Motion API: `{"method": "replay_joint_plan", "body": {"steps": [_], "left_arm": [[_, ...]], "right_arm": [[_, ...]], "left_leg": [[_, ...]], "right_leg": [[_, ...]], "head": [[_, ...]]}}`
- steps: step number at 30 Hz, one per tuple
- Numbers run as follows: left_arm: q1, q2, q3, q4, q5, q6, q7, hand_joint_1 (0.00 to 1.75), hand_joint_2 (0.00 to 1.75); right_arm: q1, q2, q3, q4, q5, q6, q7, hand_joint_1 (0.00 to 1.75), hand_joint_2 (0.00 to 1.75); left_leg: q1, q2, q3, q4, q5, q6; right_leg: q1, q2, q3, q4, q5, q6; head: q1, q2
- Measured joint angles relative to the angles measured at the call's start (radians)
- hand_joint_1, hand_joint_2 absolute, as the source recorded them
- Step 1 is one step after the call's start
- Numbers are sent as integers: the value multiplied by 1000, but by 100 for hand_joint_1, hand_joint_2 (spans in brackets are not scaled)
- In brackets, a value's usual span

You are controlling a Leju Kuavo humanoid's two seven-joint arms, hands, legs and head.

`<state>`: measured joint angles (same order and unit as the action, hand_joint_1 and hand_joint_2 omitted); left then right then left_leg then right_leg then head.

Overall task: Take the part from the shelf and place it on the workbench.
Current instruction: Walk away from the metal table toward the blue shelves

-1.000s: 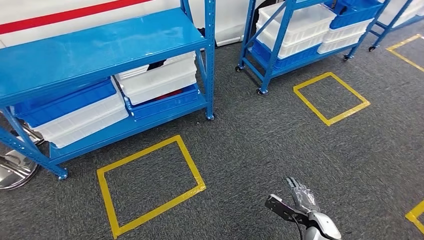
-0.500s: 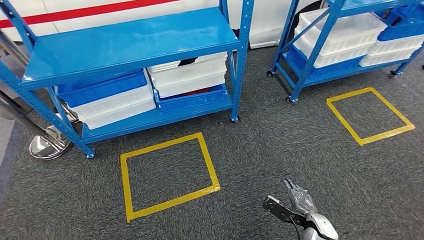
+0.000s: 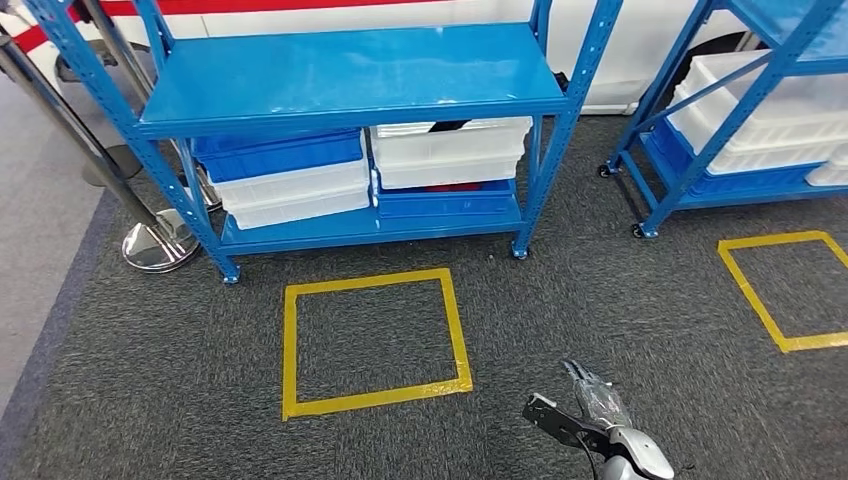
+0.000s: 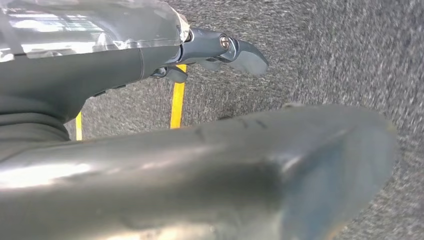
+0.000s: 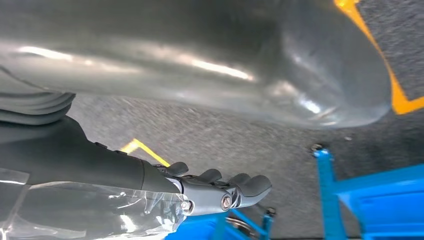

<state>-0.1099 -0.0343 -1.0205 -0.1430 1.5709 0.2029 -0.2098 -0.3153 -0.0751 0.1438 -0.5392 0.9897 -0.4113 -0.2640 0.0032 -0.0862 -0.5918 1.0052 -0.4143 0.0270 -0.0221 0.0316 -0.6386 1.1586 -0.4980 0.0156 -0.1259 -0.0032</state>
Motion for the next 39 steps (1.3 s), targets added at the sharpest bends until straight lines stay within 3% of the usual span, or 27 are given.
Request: {"method": "replay_joint_plan", "body": {"steps": [1, 3, 5, 6, 8, 10, 11, 12, 13, 14, 16, 18, 22, 24, 26, 28, 30, 32, 34, 36, 37, 39], "left_arm": [[-1, -1, 1, 0, 0, 0, 0, 0, 0], [-1, -2, 2, -1, 0, 0, -1, 0, 0], [2, -1, 3, -1, -2, 0, -1, 0, 0], [4, 0, 3, -1, -3, 0, -1, 0, 0], [2, 1, 3, -2, -6, 0, -1, 0, 0], [-2, 0, 3, -2, -11, 0, 0, 0, 0], [-3, 0, 3, -3, -14, -1, 0, 0, 0], [-2, 0, 2, -3, -16, -3, 0, 0, 0], [-1, 0, 2, -3, -19, -6, 0, 0, 0], [0, 1, 2, -3, -21, -10, 0, 0, 0], [1, 2, 2, -3, -25, -17, 0, 0, 0], [0, 2, 2, -3, -27, -20, 1, 0, 0], [5, 2, 2, -3, -20, -23, 2, 0, 0], [6, 2, 3, -3, -18, -24, 2, 0, 0], [6, 3, 3, -3, -22, -25, 3, 0, 0], [12, 3, 3, -3, -26, -27, 4, 0, 0], [17, 2, 3, -3, -27, -28, 4, 0, 0], [19, 1, 3, -3, -27, -29, 4, 0, 0], [20, 0, 3, -3, -25, -30, 6, 0, 0], [17, 0, 3, -4, -24, -31, 8, 0, 0], [15, 1, 3, -4, -24, -31, 9, 0, 0], [11, 1, 3, -4, -24, -32, 10, 0, 0]], "right_arm": [[-2, 0, 0, 1, 1, 0, 0, 0, 0], [-2, -1, 0, 4, 1, 0, 0, 0, 0], [-1, 1, 0, 6, 1, -1, -1, 0, 0], [-1, 3, 0, 6, 1, -2, -1, 0, 0], [0, 6, 0, 6, -1, -3, -3, 0, 0], [8, 5, 0, 6, -6, -3, -5, 0, 0], [14, 5, 0, 7, -11, -3, -6, 0, 0], [19, 5, -1, 7, -16, -3, -7, 0, 0], [23, 5, -1, 7, -20, -3, -7, 0, 0], [25, 6, -1, 7, -22, -4, -6, 0, 0], [28, 9, -1, 7, -19, -5, -2, 0, 0], [31, 10, -1, 6, -14, -8, 4, 0, 0], [39, 13, -1, 4, -6, -12, 9, 0, 0], [40, 14, -1, 2, -4, -13, 10, 0, 0], [49, 13, -2, 1, -4, -12, 12, 0, 0], [64, 13, -3, 1, -4, -12, 13, 0, 0], [73, 13, -4, 1, -4, -11, 13, 0, 0], [79, 13, -6, 1, -4, -10, 13, 0, 0], [85, 13, -8, 1, -3, -5, 16, 0, 0], [84, 15, -9, -4, 0, -2, 20, 0, 0], [81, 16, -9, -7, 1, -1, 21, 0, 0], [76, 18, -9, -11, 4, 3, 23, 0, 0]], "left_leg": [[-1, -12, -2, 3, -1, -3], [3, -37, -11, 7, 0, -15], [7, -62, -16, 4, 3, -29], [5, -55, -18, 7, 0, -36], [1, 0, -43, 62, -35, -45], [4, 61, -101, 187, -99, -53], [7, 73, -130, 248, -122, -57], [9, 78, -143, 278, -127, -60], [11, 80, -138, 272, -113, -62], [11, 81, -113, 227, -84, -63], [9, 88, -36, 88, -32, -55], [3, 96, 9, 5, -29, -39], [4, 88, 50, -14, -50, -5], [4, 86, 74, -17, -60, 6], [2, 81, 91, -17, -76, 11], [1, 74, 117, -17, -98, 10], [1, 66, 155, -17, -128, 5], [1, 62, 193, -17, -163, -1], [-2, 58, 227, -25, -193, -12], [-4, 58, 244, -16, -183, -26], [-4, 61, 230, 26, -157, -32], [-2, 69, 141, 173, -111, -43]], "right_leg": [[-1, 29, 26, -65, 28, -5], [0, 64, 51, -129, 46, -10], [1, 46, 56, -138, 46, -14], [-1, 34, 61, -144, 48, -17], [-6, 5, 70, -155, 51, -26], [-2, -23, 75, -156, 48, -32], [0, -37, 76, -156, 46, -32], [1, -47, 77, -155, 44, -32], [0, -55, 78, -155, 42, -31], [0, -61, 80, -154, 39, -29], [1, -68, 85, -153, 29, -20], [4, -73, 94, -156, 19, -7], [-1, -65, 104, -113, 19, 20], [-6, -47, 55, -26, -14, 26], [-4, -38, -41, 105, -56, 27], [-3, -36, -111, 159, -73, 27], [-2, -35, -122, 83, -37, 24], [3, -34, -107, -46, 81, 12], [10, -32, -93, -107, 159, -1], [11, -29, -69, -113, 142, -14], [9, -28, -51, -120, 129, -21], [5, -28, -9, -134, 101, -32]], "head": [[0, 0], [0, 0], [0, 0], [0, 0], [-1, 0], [-2, 0], [-2, 0], [-2, 0], [-2, 0], [-2, 0], [-2, 0], [-2, 0], [-1, 0], [-1, 0], [-1, 0], [-1, 0], [-1, 0], [-1, 0], [0, 0], [0, 0], [0, 0], [-1, 0]]}}
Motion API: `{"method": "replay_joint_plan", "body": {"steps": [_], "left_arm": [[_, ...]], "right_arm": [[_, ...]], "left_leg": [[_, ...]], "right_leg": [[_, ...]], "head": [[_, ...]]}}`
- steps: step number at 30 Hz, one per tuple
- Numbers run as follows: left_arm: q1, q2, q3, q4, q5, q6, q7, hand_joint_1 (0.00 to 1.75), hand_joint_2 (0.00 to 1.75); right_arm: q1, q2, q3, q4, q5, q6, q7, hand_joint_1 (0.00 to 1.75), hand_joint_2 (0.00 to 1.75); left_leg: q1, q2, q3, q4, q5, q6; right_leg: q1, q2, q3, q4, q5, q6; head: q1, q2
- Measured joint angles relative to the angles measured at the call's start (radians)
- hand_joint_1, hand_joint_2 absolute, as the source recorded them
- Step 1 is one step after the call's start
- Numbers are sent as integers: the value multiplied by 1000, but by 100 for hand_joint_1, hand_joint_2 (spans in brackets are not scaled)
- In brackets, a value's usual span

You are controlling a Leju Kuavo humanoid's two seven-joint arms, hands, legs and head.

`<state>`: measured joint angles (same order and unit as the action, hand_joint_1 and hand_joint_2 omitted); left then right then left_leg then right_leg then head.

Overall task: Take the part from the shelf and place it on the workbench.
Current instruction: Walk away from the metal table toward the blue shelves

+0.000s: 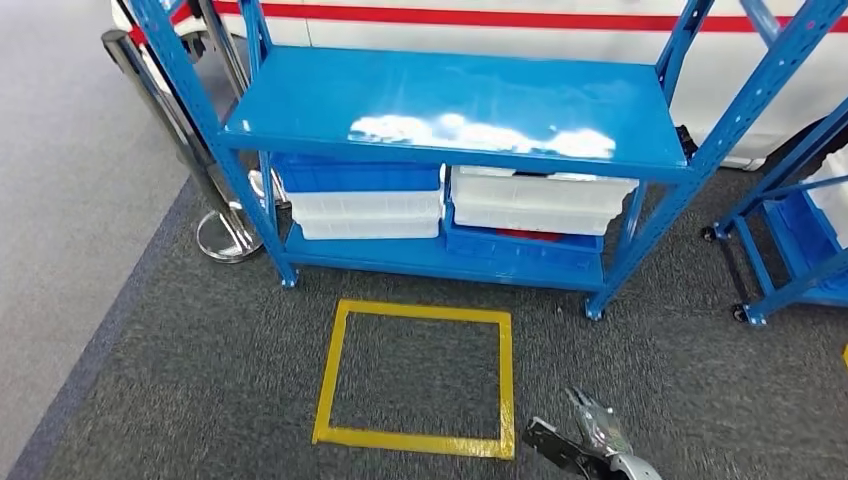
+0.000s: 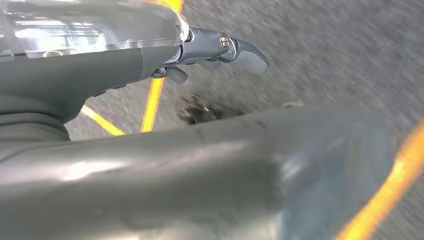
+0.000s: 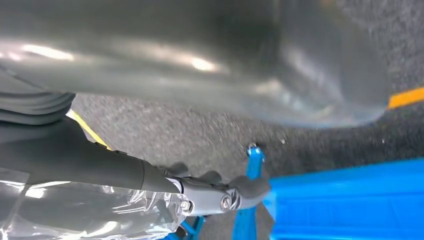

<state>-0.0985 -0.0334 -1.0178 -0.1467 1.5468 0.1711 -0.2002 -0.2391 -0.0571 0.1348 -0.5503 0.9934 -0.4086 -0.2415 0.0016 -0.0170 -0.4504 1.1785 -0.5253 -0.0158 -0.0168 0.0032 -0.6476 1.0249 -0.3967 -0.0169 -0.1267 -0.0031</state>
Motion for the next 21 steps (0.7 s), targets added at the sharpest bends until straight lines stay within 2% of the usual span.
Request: {"method": "replay_joint_plan", "body": {"steps": [1, 2, 3, 4, 5, 6, 7, 9, 10, 11, 12, 14, 15, 16, 18, 19, 20, 21], "left_arm": [[0, 0, 0, 0, 0, 0, 0, 0, 0], [2, 0, 0, 0, 0, 0, 0, 0, 0], [5, -1, 0, 0, 0, 0, 0, 0, 0], [8, -1, 0, 0, 1, -2, 1, 0, 0], [10, -1, 0, 0, 0, -6, 1, 0, 0], [11, -1, 0, 0, -1, -11, 1, 0, 0], [12, 0, 0, 0, -3, -17, 1, 0, 0], [18, 1, -1, 1, -11, -25, 1, 0, 0], [21, 1, -2, 1, -15, -26, 1, 0, 0], [21, 1, -4, 1, -19, -27, 2, 0, 0], [19, 1, -5, 1, -26, -27, 1, 0, 0], [12, -1, -10, 1, -40, -25, -4, 0, 0], [8, -1, -13, 1, -49, -23, -7, 0, 44], [5, -1, -17, 1, -60, -21, -10, 0, 87], [1, 0, -31, 1, -85, -18, -13, 0, 175], [1, 0, -40, 1, -99, -16, -14, 0, 175], [1, 0, -49, 1, -112, -15, -15, 0, 175], [1, 0, -60, 1, -124, -13, -17, 0, 175]], "right_arm": [[0, 1, 0, -1, 2, 2, 1, 0, 0], [1, 1, 0, -1, 3, 4, 1, 0, 0], [2, 2, 0, -1, 5, 6, 1, 0, 0], [3, 2, 0, -1, 7, 7, 0, 0, 0], [3, 4, 0, -1, 10, 8, -1, 0, 0], [3, 5, 0, -1, 12, 8, -2, 0, 0], [4, 7, 0, -1, 15, 9, -3, 0, 0], [9, 13, 0, 0, 20, 15, -5, 0, 0], [12, 15, 0, 0, 22, 20, -6, 0, 0], [15, 17, -1, -2, 20, 27, -11, 0, 0], [16, 19, -2, -5, 11, 36, -19, 0, 0], [16, 21, -9, -15, -17, 54, -42, 0, 0], [16, 22, -15, -19, -34, 63, -55, 0, 0], [17, 23, -22, -21, -52, 72, -69, 0, 0], [23, 25, -38, -22, -94, 93, -100, 0, 0], [28, 27, -47, -22, -116, 104, -115, 0, 44], [34, 30, -55, -22, -134, 112, -127, 0, 87], [39, 33, -62, -23, -150, 118, -136, 0, 131]], "left_leg": [[2, 4, -55, 72, -6, -4], [2, 7, -103, 117, -42, -8], [3, 8, -141, 136, -98, -10], [3, 9, -172, 134, -156, -11], [3, 9, -196, 115, -199, -10], [3, 9, -217, 81, -206, -7], [2, 10, -233, 34, -161, -2], [-2, 12, -263, -76, 47, 13], [-5, 12, -270, -108, 137, 21], [-8, 11, -276, -124, 189, 27], [-10, 10, -273, -122, 194, 34], [-8, 8, -263, -126, 181, 48], [-6, 8, -255, -133, 176, 55], [-5, 8, -245, -139, 171, 60], [-6, 6, -231, -143, 158, 66], [-6, 5, -224, -143, 151, 65], [-7, 3, -217, -143, 145, 64], [-8, 1, -209, -143, 139, 63]], "right_leg": [[0, -1, 23, -5, -16, -4], [0, -1, 47, -8, -31, -6], [-1, -1, 72, -11, -47, -6], [-1, 1, 98, -12, -64, -6], [-1, 3, 123, -12, -81, -5], [-1, 5, 148, -13, -101, -3], [-1, 6, 170, -13, -120, -1], [3, 7, 203, -7, -160, 6], [5, 8, 212, -4, -178, 12], [6, 9, 219, -2, -192, 19], [6, 9, 224, -6, -203, 27], [2, 7, 233, -3, -223, 37], [1, 5, 224, 22, -238, 41], [1, 4, 199, 70, -260, 44], [1, 3, 112, 203, -302, 50], [1, 3, 69, 255, -308, 52], [1, 3, 39, 276, -292, 52], [2, 3, 26, 260, -256, 49]], "head": [[0, 0], [0, 0], [0, 0], [0, 0], [0, 0], [0, 0], [0, 0], [0, 0], [0, 0], [0, 0], [0, 0], [0, 0], [0, 0], [0, 0], [0, 0], [0, 0], [0, 0], [0, 0]]}}
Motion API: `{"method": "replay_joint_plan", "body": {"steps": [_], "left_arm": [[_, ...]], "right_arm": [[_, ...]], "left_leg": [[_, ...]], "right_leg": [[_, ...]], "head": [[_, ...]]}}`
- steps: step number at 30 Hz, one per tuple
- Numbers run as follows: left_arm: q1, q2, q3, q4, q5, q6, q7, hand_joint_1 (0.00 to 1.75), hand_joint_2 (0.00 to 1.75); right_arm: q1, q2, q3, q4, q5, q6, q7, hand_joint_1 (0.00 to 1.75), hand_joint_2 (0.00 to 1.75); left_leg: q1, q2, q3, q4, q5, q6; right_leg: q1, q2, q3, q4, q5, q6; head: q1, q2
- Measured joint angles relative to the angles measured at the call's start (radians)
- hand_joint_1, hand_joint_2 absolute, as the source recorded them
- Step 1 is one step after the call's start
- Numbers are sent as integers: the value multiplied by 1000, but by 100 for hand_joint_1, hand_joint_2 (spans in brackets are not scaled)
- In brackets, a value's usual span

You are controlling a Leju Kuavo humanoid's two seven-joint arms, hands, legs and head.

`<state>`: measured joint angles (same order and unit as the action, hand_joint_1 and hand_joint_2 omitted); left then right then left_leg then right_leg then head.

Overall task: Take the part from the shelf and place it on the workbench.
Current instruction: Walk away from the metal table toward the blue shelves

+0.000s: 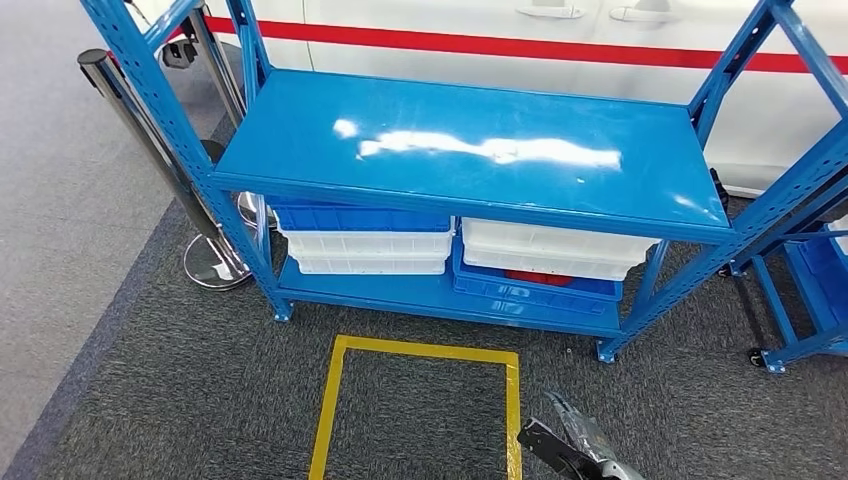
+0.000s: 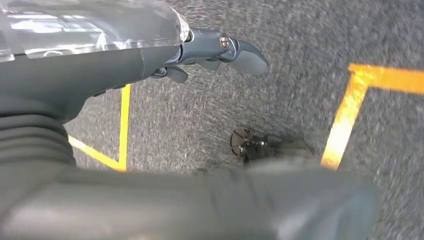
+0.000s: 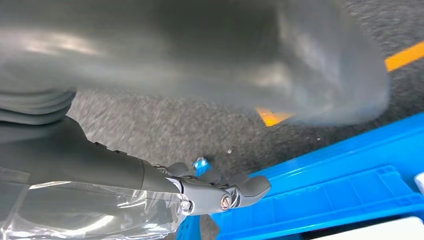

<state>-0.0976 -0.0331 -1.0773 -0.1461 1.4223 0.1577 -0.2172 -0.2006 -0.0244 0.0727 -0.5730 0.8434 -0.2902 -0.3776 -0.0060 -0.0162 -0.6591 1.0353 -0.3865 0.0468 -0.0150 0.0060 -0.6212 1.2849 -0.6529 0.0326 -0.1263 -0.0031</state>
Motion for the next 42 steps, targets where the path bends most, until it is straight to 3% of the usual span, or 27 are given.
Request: {"method": "replay_joint_plan", "body": {"steps": [1, 3, 5, 7, 9, 15, 22, 30, 42], "left_arm": [[0, 0, -10, 0, -11, 1, -3, 0, 175], [-2, -1, -28, 0, -24, 2, -9, 0, 175], [-1, -1, -39, 0, -28, 2, -15, 0, 87], [3, -1, -48, 0, -30, 2, -20, 0, 87], [6, -1, -56, 0, -38, 2, -21, 0, 175], [5, -1, -95, 0, -81, 11, 8, 0, 175], [9, -2, -115, -1, -110, 70, 83, 0, 175], [40, -2, 30, -23, -300, 65, 125, 0, 175], [94, 8, 322, -72, -624, 8, 151, 0, 175]], "right_arm": [[3, 3, -6, -1, -11, 4, -6, 0, 175], [5, 7, -15, -5, -27, 8, -12, 0, 175], [8, 14, -21, -6, -41, 10, -12, 0, 175], [16, 21, -26, -7, -60, 14, -11, 0, 175], [22, 26, -32, 0, -92, 19, -11, 0, 175], [22, 45, -61, 89, -181, 26, 16, 0, 175], [43, 52, -135, 218, -322, -16, 123, 0, 175], [94, 52, -151, 256, -436, -2, 184, 0, 175], [163, 52, -151, 258, -553, 81, 239, 0, 175]], "left_leg": [[-1, -2, 9, 0, -5, -2], [-3, -4, 20, 1, -14, -7], [-6, -5, 22, 2, -21, -12], [-8, -5, 23, 1, -24, -14], [-7, -5, 26, -1, -23, -18], [-6, -5, 35, -8, -22, -25], [-4, -5, 37, -10, -25, -30], [-4, -5, 38, -10, -26, -31], [-4, -5, 40, -9, -27, -31]], "right_leg": [[1, 0, 5, -52, 52, -4], [8, 0, 36, -183, 142, -19], [13, 1, 51, -248, 171, -29], [14, 2, 53, -254, 171, -30], [14, 3, 55, -255, 170, -32], [15, 3, 60, -255, 168, -40], [16, 2, 61, -254, 164, -44], [14, 2, 62, -254, 163, -44], [14, 2, 64, -254, 163, -43]], "head": [[0, 0], [0, 0], [0, 0], [0, 0], [0, 0], [0, 0], [0, 0], [0, 0], [0, 0]]}}
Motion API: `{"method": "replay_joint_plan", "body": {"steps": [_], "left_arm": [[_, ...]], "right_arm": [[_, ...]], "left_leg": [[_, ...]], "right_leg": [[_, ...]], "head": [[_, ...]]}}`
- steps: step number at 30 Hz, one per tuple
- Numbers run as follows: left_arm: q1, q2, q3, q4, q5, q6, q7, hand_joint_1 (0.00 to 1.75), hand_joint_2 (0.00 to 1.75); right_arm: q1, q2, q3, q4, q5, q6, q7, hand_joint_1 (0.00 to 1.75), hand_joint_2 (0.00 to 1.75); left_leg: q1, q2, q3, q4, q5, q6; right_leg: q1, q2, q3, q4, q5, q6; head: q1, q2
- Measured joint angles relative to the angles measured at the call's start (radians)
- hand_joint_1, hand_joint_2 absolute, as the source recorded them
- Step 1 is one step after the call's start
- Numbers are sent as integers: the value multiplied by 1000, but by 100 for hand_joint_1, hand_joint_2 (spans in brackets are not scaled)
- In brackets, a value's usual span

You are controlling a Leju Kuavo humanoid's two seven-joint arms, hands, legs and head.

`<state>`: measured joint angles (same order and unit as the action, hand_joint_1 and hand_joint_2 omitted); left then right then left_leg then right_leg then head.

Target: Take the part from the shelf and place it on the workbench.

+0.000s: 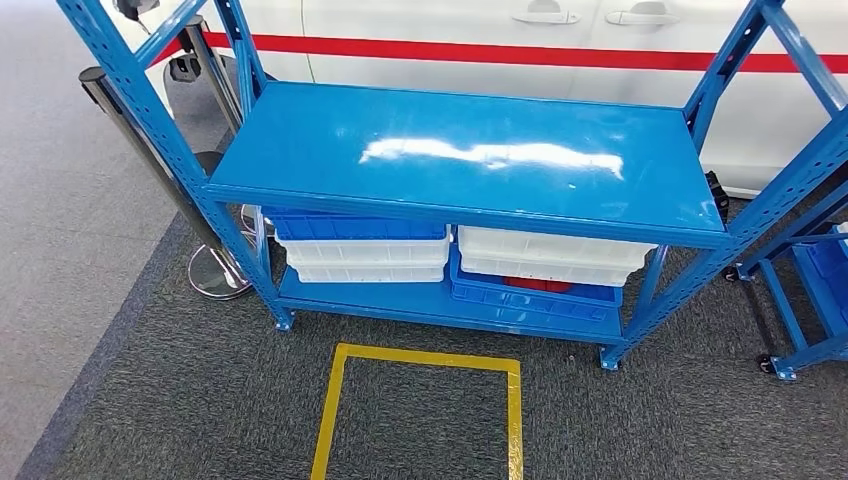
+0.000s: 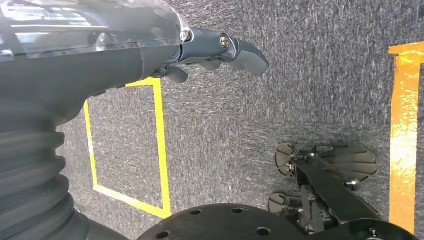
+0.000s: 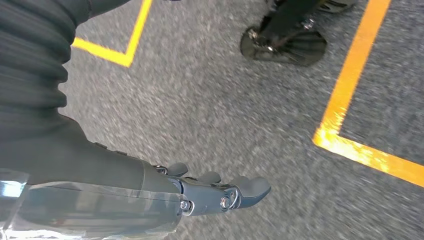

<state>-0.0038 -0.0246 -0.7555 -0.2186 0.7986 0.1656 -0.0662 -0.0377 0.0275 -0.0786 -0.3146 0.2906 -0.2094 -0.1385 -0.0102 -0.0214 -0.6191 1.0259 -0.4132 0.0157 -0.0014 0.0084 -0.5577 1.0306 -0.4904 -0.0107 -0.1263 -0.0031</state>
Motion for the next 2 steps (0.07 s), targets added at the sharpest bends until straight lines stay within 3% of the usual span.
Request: {"method": "replay_joint_plan", "body": {"steps": [2], "left_arm": [[7, 1, 36, -7, -39, -7, 3, 0, 175]], "right_arm": [[8, 0, 0, -1, -14, 10, 7, 0, 175]], "left_leg": [[0, 0, 0, 0, 0, 0]], "right_leg": [[0, 0, 0, 0, 0, 0]], "head": [[0, 0]]}}
